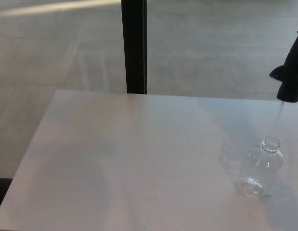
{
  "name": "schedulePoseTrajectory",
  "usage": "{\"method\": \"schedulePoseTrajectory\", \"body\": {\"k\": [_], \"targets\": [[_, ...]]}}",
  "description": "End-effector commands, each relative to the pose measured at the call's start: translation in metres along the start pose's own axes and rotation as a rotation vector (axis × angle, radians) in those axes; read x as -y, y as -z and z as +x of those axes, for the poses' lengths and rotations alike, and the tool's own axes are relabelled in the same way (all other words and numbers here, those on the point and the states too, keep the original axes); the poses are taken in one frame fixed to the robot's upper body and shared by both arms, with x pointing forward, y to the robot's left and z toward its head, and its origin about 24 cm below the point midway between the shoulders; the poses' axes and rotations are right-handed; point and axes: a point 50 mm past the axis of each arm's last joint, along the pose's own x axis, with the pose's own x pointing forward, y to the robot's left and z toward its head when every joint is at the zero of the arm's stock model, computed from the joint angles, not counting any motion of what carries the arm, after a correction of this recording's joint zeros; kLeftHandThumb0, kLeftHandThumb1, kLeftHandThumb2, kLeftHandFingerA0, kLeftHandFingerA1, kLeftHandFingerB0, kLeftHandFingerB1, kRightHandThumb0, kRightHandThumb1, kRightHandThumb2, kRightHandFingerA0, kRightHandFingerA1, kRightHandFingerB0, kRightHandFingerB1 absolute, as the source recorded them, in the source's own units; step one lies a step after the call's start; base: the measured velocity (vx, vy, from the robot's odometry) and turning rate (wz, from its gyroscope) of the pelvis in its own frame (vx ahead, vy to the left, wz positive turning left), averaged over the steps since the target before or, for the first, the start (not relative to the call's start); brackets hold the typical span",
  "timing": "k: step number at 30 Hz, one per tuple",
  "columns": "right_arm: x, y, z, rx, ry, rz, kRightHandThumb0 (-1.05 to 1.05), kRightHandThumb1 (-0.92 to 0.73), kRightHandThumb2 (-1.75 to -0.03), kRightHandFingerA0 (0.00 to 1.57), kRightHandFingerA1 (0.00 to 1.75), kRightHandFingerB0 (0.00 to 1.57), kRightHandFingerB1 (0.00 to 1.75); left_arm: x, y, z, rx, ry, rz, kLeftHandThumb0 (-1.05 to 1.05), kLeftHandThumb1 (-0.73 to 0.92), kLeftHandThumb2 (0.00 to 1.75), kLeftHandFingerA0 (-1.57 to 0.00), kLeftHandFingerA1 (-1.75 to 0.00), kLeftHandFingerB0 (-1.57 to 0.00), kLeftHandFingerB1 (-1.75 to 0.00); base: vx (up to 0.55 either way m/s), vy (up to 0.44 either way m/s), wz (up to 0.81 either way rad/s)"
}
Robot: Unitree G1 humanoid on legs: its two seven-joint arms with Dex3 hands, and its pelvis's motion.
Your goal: The robot uses its right hand to grab and lift the lid of the spray bottle kept in the middle of the desk and places the lid on the right side of the bottle
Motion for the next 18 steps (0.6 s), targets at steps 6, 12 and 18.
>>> {"method": "schedulePoseTrajectory", "body": {"k": [6, 12, 18], "targets": [[0.055, -0.012, 0.015, 0.02, 0.133, 0.041, -0.2, -0.5, -1.13, 0.97, 1.67, 0.82, 1.41, -0.004, 0.0, -0.002, -0.002, 0.004, 0.018, -0.73, 0.79, 0.64, -0.54, -0.46, -0.41, -0.37, 0.0, 0.0, 0.0], [0.095, -0.008, 0.017, -0.034, 0.242, 0.048, -0.15, -0.44, -1.21, 0.98, 1.66, 0.92, 1.36, -0.007, -0.003, -0.003, 0.001, -0.003, 0.029, -0.73, 0.8, 0.64, -0.54, -0.46, -0.41, -0.36, 0.0, 0.0, 0.0], [0.115, 0.025, 0.006, -0.129, 0.349, 0.07, -0.14, -0.33, -1.37, 0.93, 1.72, 0.81, 1.5, -0.006, -0.001, -0.003, -0.004, 0.004, 0.032, -0.76, 0.79, 0.64, -0.53, -0.47, -0.41, -0.36, 0.0, 0.0, 0.0]]}}
